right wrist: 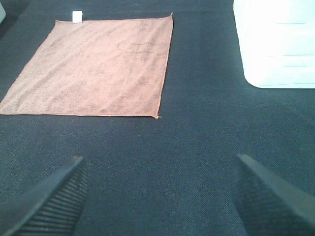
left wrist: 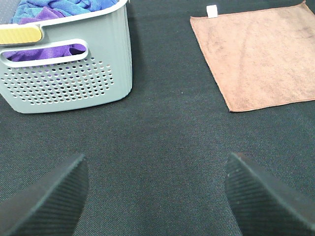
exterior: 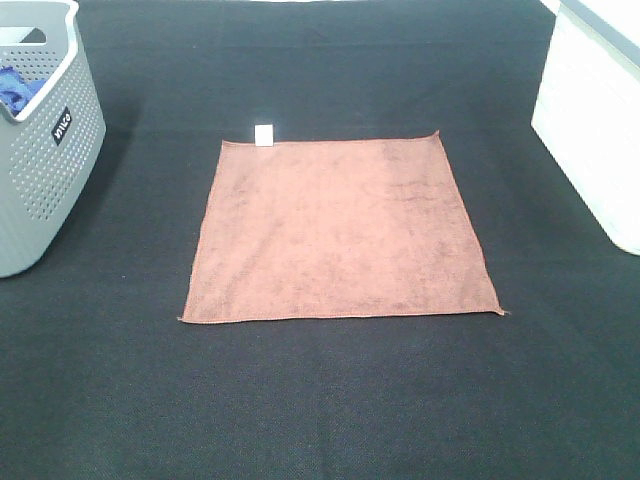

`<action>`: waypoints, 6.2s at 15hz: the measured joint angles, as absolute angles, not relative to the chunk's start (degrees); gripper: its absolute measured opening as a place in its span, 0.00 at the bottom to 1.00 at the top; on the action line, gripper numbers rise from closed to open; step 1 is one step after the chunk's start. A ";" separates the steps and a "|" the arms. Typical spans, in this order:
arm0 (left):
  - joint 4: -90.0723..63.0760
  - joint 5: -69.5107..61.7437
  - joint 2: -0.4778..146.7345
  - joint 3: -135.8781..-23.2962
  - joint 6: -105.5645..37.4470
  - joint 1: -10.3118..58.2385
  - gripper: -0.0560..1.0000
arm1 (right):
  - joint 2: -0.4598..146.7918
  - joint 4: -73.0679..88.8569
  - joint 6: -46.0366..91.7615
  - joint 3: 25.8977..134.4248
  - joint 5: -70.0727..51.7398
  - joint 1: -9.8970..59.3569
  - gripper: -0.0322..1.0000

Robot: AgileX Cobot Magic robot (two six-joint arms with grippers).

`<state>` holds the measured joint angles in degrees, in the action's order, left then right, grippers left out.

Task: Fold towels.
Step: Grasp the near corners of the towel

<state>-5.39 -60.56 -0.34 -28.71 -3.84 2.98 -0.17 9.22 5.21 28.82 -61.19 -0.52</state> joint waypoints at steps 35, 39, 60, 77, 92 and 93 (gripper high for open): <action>-5.39 -60.56 -0.34 -28.71 -3.84 2.98 0.75 | -0.17 9.22 5.21 28.82 -61.19 -0.52 0.77; -5.39 -60.56 -0.34 -28.71 -3.84 2.98 0.75 | -0.17 9.22 5.21 28.82 -61.19 -0.52 0.77; -5.90 -41.48 0.52 -30.48 -3.84 2.98 0.75 | 4.30 10.20 3.84 30.65 -44.18 -0.52 0.77; -88.18 -33.40 73.85 -30.48 -51.17 2.98 0.75 | 77.12 34.43 19.71 46.81 -42.06 -0.52 0.76; -96.66 -41.02 114.53 -48.59 -67.78 4.98 0.75 | 115.62 43.95 33.52 62.05 -42.91 -0.63 0.76; -96.54 -40.79 115.51 -49.56 -67.95 5.96 0.75 | 116.54 45.61 35.18 62.05 -42.80 -0.63 0.76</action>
<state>-96.54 -40.79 115.51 -49.56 -67.95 5.96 116.54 45.61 35.18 62.05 -42.80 -0.63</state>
